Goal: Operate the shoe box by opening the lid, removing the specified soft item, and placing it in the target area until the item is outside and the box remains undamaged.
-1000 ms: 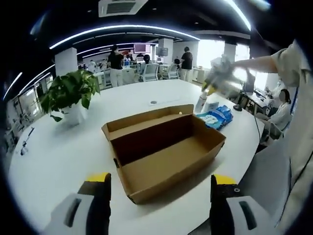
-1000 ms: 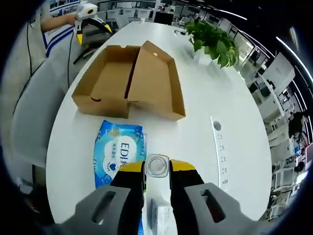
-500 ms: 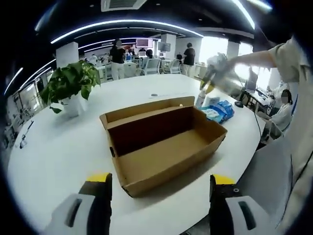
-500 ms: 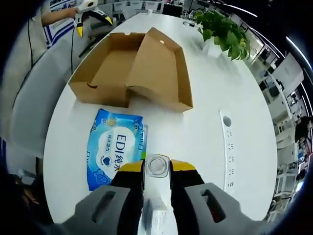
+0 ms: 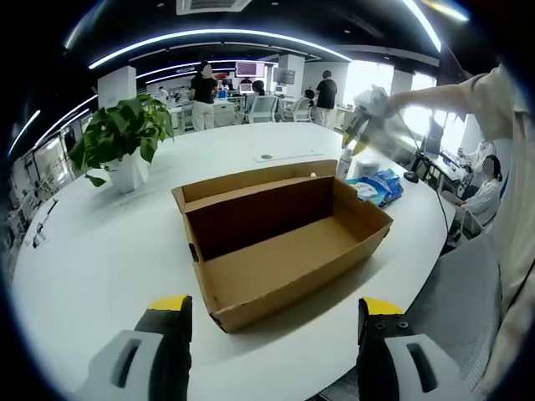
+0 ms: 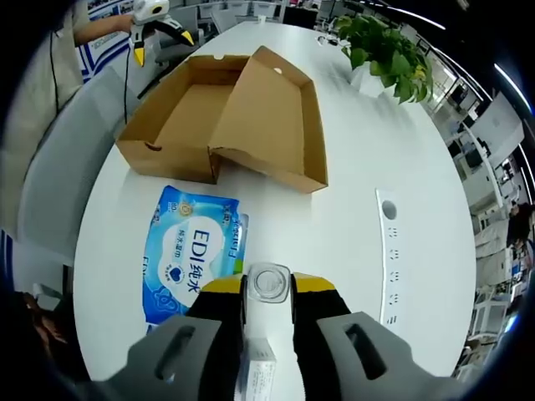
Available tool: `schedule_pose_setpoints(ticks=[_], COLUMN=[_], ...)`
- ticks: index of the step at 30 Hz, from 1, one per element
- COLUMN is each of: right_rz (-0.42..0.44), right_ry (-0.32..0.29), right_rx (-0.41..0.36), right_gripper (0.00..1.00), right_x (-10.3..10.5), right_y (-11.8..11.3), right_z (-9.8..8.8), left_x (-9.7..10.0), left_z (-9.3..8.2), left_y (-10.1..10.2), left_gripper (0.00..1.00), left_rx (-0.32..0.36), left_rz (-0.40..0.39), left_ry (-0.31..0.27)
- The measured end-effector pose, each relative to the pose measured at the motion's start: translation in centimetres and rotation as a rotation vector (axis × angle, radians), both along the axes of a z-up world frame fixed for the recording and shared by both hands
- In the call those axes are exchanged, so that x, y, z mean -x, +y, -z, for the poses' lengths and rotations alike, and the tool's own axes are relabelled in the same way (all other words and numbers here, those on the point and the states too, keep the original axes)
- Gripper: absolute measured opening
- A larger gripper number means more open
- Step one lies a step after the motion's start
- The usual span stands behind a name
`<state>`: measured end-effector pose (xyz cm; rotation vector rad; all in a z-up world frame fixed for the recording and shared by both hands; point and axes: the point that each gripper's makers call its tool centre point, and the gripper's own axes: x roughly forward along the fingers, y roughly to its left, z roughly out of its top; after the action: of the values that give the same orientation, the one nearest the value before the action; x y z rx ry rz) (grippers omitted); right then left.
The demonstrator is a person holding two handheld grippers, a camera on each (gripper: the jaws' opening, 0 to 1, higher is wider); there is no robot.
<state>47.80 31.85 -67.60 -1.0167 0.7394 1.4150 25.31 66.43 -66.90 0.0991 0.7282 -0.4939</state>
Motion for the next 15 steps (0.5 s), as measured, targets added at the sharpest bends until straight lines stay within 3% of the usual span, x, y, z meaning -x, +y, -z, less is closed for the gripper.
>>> schedule_pose_setpoints(ticks=[4, 8, 15], right_rz=[-0.003, 0.011, 0.059], right_ry=[-0.011, -0.015, -0.009], right_rx=[0.005, 0.003, -0.017], right_gripper=[0.26, 0.20, 0.25], right_x=[-0.50, -0.51, -0.85], right_y=[-0.23, -0.31, -0.29], right_z=[0.26, 0.08, -0.40], left_x=[-0.08, -0.13, 0.05], left_z=[0.04, 0.05, 0.25], left_y=[0.14, 0.32, 0.54], left_gripper=[0.82, 0.82, 0.81], left_rx=[-0.009, -0.011, -0.022], left_rz=[-0.001, -0.009, -0.014], left_ry=[0.000, 0.001, 0.006])
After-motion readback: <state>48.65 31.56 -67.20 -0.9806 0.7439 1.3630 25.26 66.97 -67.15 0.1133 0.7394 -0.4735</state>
